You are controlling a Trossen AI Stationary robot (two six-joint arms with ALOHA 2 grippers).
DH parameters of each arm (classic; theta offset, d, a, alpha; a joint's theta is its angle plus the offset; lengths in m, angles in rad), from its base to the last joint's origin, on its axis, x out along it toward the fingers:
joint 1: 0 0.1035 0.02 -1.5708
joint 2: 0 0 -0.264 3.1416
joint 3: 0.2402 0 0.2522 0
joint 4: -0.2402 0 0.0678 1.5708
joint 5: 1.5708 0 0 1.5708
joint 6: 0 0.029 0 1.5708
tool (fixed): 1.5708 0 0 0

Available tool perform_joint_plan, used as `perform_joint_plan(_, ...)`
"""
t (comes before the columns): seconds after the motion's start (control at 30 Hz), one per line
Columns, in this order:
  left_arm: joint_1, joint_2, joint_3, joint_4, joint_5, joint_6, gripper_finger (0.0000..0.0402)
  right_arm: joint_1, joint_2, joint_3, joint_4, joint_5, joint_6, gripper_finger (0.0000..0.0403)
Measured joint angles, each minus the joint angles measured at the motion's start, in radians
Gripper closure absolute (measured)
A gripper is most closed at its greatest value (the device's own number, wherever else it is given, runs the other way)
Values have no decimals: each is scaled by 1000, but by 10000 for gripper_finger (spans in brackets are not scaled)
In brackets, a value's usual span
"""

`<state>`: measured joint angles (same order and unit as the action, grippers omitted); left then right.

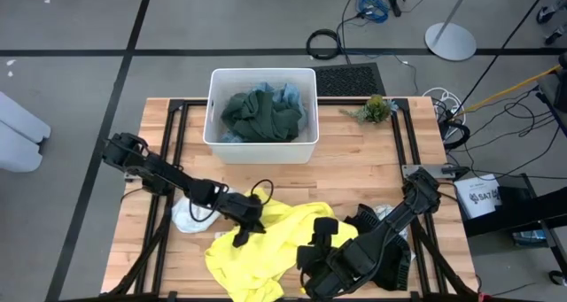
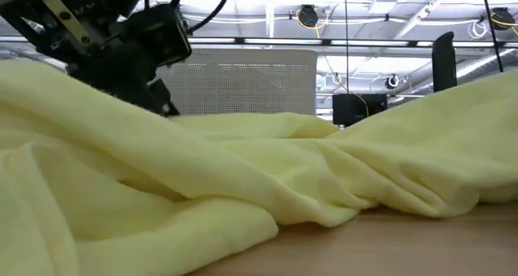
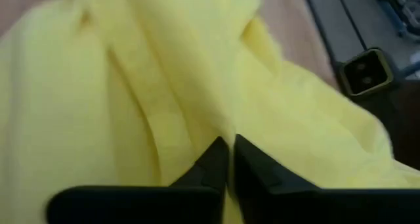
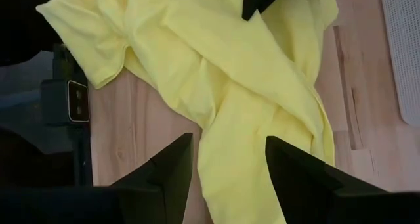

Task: Fold laundry
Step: Fold the yellow shirt

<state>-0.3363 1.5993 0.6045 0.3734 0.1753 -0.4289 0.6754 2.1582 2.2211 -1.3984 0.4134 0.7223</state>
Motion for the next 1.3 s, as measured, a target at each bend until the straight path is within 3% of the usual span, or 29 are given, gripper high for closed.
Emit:
perform_joint_plan(0.17,-11,-67,47,-9,8,73,395,6,-1,0,-66,1,23,225)
perform_joint_plan(0.43,-51,-358,147,-193,12,152,397,7,-2,0,-171,13,169,225)
perform_joint_plan(0.53,-97,-464,155,-279,12,151,398,6,-2,-2,-172,89,173,225)
perform_joint_plan(0.67,-175,-543,154,-474,-130,132,398,-9,-2,-7,-171,113,174,225)
perform_joint_plan(0.77,-208,-557,153,-626,-223,55,399,-32,-2,-8,-171,143,154,225)
perform_joint_plan(0.87,-216,-550,152,-714,-248,-41,399,-69,-4,-46,-146,134,148,225)
perform_joint_plan(1.17,-219,-479,152,-731,-154,-89,399,-188,-2,-334,-53,-24,86,225)
perform_joint_plan(1.3,-218,-468,152,-731,-150,-89,400,-241,-2,-428,0,-35,21,225)
